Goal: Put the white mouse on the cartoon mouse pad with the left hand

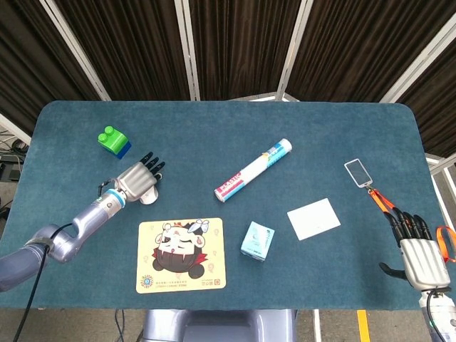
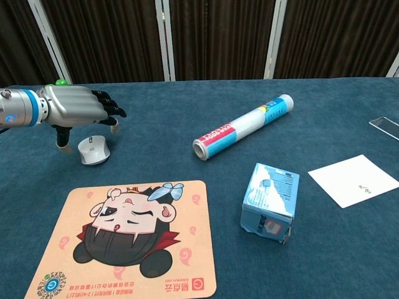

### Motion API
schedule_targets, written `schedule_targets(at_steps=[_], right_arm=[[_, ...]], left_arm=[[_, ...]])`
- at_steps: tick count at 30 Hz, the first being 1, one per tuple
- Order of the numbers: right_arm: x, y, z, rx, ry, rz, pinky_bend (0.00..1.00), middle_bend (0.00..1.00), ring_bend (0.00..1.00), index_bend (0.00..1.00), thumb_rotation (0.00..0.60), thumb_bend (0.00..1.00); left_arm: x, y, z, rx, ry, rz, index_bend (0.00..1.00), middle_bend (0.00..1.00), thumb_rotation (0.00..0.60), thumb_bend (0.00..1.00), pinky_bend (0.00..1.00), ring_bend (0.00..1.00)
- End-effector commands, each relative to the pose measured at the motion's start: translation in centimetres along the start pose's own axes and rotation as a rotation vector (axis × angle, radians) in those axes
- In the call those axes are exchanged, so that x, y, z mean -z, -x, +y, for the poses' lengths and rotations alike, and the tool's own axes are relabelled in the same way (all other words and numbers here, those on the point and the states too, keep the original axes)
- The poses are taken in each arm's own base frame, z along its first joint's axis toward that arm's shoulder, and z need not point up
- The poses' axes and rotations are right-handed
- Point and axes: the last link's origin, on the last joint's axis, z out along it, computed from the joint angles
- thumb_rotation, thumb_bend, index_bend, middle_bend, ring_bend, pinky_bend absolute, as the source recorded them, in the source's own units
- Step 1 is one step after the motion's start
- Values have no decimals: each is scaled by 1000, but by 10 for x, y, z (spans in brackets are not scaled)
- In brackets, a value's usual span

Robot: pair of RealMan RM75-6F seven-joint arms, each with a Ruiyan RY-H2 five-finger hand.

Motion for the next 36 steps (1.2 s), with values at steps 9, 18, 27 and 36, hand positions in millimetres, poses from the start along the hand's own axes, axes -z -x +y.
schedule_targets(at_steps=[9,18,27,36], right_arm=[[-2,0,0,-4,2,-3,0,0,0,0,600,137],[-2,0,0,-9,3,-4,0,0,0,0,600,136],[-2,0,0,-7,6,-2,0,0,0,0,600,137],[-2,0,0,-7,7,-1,0,0,0,0,600,137]], left_arm=[[-13,-1,11,10,9,-11,334,0,600,55,0,0],[-14,4,15,25,7,-9,468,0,600,134,0,0],[-5,-7,20,53,35,49,475,0,600,136,0,0],[13,-39,53,83,164,162,476,0,600,135,0,0]])
